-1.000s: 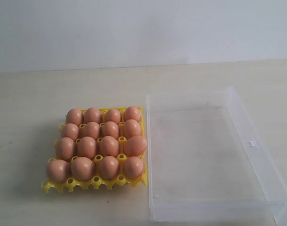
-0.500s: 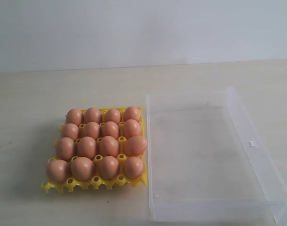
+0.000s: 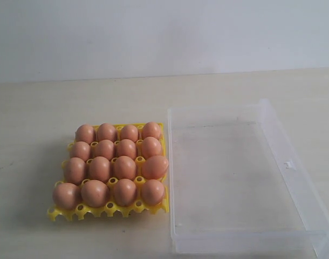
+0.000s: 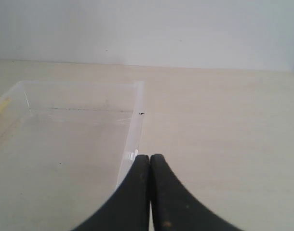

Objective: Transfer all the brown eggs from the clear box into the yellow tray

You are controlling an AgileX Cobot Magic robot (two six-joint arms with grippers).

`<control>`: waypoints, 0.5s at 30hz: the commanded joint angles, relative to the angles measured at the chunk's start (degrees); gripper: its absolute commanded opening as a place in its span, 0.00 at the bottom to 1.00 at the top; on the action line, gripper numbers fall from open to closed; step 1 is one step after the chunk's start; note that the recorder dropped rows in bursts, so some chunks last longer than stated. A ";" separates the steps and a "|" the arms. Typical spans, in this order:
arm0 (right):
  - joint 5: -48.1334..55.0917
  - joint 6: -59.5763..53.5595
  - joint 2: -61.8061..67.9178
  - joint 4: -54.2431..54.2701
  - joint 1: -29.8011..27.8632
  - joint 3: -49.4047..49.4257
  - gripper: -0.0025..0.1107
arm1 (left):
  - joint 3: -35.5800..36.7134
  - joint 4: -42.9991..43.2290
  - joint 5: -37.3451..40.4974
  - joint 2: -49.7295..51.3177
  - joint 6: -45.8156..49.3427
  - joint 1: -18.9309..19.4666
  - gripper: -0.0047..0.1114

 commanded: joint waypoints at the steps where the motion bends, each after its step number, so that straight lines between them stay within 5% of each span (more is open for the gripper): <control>1: -0.17 0.00 -0.39 0.02 -2.29 0.26 0.02 | -0.23 -0.08 -0.68 0.04 -0.25 -0.18 0.04; 4: -0.17 0.00 -0.39 0.02 -7.41 0.26 0.02 | -0.23 -0.08 -0.68 0.04 -0.25 -0.18 0.04; 15: -0.17 0.00 -0.39 0.02 -7.54 0.26 0.02 | -0.23 -0.08 -0.68 0.04 -0.25 -0.18 0.04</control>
